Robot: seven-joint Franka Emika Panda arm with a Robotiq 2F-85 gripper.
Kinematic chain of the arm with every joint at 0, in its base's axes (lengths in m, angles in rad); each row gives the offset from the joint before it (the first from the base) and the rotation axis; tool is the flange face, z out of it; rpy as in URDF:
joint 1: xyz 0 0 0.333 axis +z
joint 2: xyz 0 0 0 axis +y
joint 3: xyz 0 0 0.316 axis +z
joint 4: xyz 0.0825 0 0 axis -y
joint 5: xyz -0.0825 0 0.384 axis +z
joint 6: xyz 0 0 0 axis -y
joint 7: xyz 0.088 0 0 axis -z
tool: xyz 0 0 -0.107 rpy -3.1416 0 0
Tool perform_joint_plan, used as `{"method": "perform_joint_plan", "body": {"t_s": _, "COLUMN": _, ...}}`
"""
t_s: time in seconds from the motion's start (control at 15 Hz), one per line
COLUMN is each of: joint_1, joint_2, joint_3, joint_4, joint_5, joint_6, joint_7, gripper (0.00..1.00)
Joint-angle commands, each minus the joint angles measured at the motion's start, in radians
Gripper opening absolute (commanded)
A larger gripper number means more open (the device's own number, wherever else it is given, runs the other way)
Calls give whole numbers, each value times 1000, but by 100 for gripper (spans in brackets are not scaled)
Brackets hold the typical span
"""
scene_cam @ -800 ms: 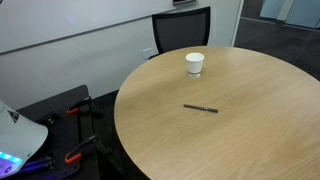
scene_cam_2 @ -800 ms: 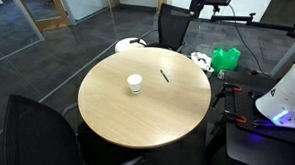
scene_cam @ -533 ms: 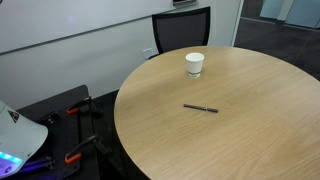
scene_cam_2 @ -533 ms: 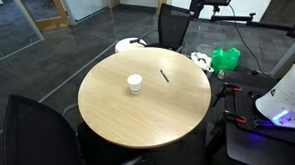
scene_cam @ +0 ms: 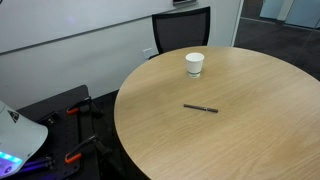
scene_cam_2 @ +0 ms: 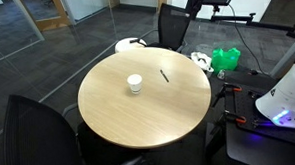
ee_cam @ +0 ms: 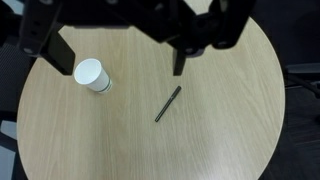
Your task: Pick up the pen from the table and put it in the white cup
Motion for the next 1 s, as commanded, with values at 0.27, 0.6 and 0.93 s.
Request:
{"method": "perform_joint_plan", "body": {"t_s": 0.27, "joint_1": -9, "joint_2": 116, "joint_3": 88, "joint_4": -79, "joint_5": 27, "joint_6": 274, "joint_7": 228, "gripper": 100}}
{"method": "perform_joint_plan", "body": {"t_s": 0.6, "joint_1": -3, "joint_2": 244, "joint_3": 127, "joint_4": -97, "joint_5": 32, "joint_6": 512, "joint_7": 414, "gripper": 100}}
{"method": "perform_joint_plan", "body": {"t_s": 0.93, "joint_1": 2, "joint_2": 311, "joint_3": 133, "joint_4": -100, "joint_5": 8, "joint_6": 573, "joint_7": 496, "gripper": 100}}
